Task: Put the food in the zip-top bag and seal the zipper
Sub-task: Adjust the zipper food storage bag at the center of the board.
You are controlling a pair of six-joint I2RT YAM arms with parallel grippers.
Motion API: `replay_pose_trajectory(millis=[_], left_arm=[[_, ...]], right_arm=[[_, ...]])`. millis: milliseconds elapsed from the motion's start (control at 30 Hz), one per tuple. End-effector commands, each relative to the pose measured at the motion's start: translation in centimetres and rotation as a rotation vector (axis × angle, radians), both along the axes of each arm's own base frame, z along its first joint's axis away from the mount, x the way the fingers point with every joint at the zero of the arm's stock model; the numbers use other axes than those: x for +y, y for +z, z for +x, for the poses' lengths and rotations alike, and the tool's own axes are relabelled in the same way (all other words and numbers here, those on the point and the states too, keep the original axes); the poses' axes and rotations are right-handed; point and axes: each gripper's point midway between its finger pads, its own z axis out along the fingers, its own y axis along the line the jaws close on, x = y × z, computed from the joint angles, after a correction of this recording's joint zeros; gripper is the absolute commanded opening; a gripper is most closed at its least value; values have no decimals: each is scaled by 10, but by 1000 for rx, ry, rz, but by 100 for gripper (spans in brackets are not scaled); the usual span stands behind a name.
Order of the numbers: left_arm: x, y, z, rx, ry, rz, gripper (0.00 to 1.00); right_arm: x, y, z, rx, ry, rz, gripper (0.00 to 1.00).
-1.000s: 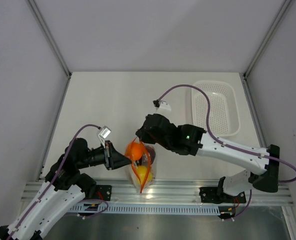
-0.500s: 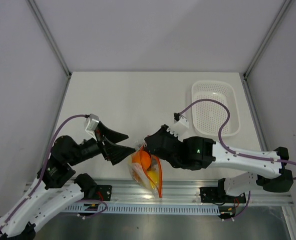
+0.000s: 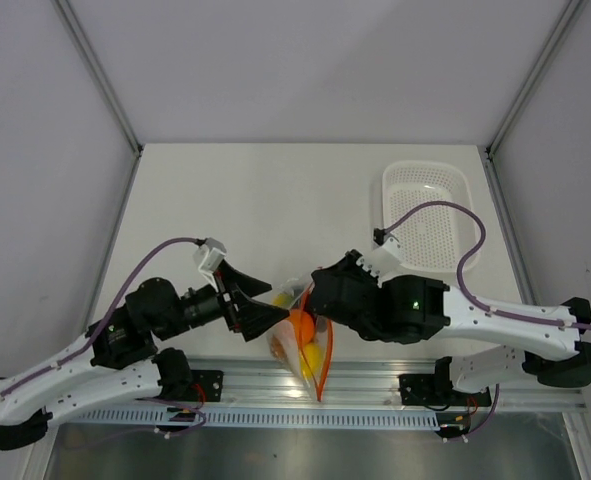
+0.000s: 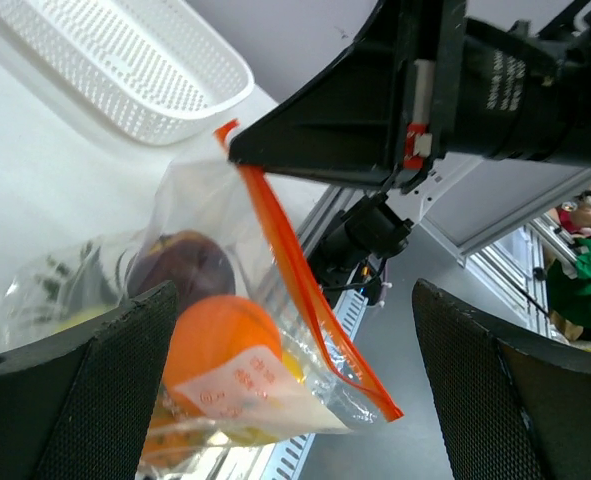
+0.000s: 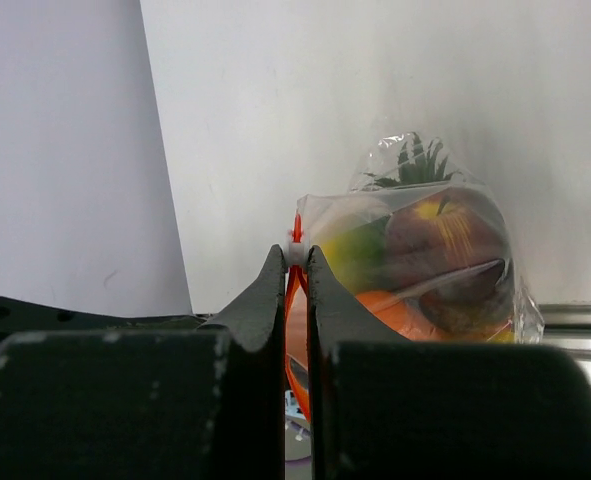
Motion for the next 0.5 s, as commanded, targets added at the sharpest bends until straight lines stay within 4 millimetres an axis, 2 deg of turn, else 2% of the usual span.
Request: replay_pose_trajectory(millis=[0,33,67,100,133,200,233,367,467], left_arm=[[6,7,14,16,139,25,100],[-4,2,8,17,121,54,100],[-3,1,17,8,184,68,100],[-6,9,16,1,192,62,99],[-16,3,12,2,177,93,100],[-24,7,15,2,209,94,100],[-30,5,10,2,196,103,100],[-48,-10,13,53,258,171,95],[-43,-29,20,112,342,233,90]], right_arm=[[-26,10,9,-48,-101,36,0],[-26,9,9,-45,-102,36,0],[-26,9,9,-44,-105,38,0],[-27,9,9,-43,-106,38,0],[-27,9,9,-38,-113,42,0],[-29,10,8,-33,-116,53,0],[-32,11,8,-27,-125,65,0],[-39,7,3,-11,-149,79,0],[-41,5,0,-5,-149,75,0]])
